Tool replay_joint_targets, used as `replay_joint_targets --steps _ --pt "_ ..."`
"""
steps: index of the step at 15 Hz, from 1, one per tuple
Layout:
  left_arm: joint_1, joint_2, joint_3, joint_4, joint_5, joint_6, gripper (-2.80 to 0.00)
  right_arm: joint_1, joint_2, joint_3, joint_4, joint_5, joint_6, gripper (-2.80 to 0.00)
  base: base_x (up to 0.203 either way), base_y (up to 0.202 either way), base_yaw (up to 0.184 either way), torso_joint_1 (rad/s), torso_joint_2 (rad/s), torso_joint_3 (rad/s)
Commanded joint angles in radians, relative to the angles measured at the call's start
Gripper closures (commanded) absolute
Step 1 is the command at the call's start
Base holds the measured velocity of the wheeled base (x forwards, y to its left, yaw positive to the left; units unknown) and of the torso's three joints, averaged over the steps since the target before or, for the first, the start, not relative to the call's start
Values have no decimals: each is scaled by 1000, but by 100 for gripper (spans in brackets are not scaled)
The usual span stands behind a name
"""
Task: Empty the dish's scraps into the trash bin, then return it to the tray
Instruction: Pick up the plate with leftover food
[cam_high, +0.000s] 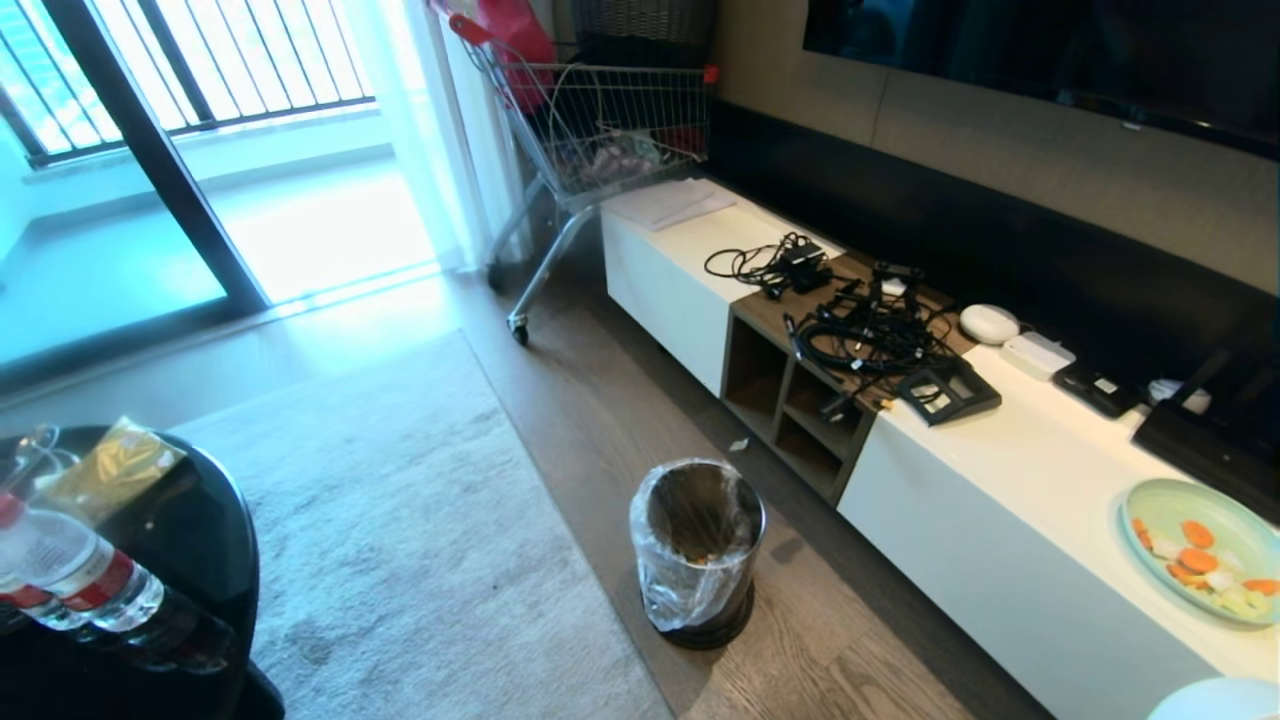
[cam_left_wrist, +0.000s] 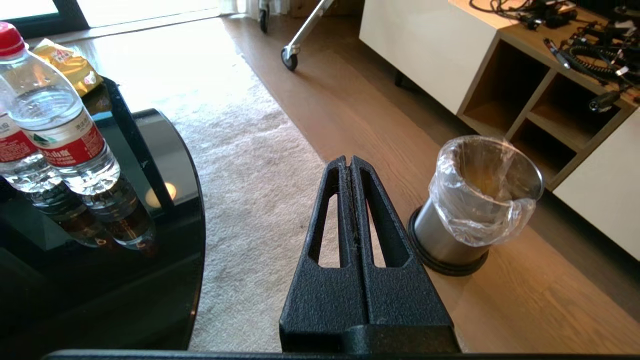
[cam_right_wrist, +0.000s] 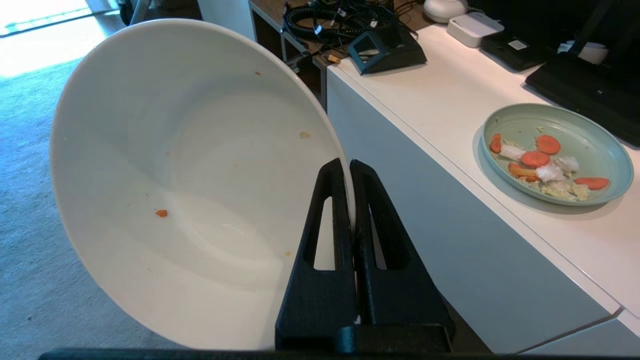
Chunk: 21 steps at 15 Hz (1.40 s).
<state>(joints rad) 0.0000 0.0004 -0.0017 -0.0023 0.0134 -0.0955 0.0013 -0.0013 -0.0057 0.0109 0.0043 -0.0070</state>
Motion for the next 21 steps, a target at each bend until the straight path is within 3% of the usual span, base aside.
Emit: replay_joint_targets --steps 1,4,21 --pt "0 0 0 -2 0 -1 0 0 1 0 0 0 -1 0 0 0 0 0 2 209" --pt "0 0 2 -2 0 -1 0 0 1 0 -1 0 -1 0 0 0 0 -1 4 200" --pt "0 0 2 -5 0 0 0 0 1 0 -1 0 -1 0 0 0 0 1 1 13"
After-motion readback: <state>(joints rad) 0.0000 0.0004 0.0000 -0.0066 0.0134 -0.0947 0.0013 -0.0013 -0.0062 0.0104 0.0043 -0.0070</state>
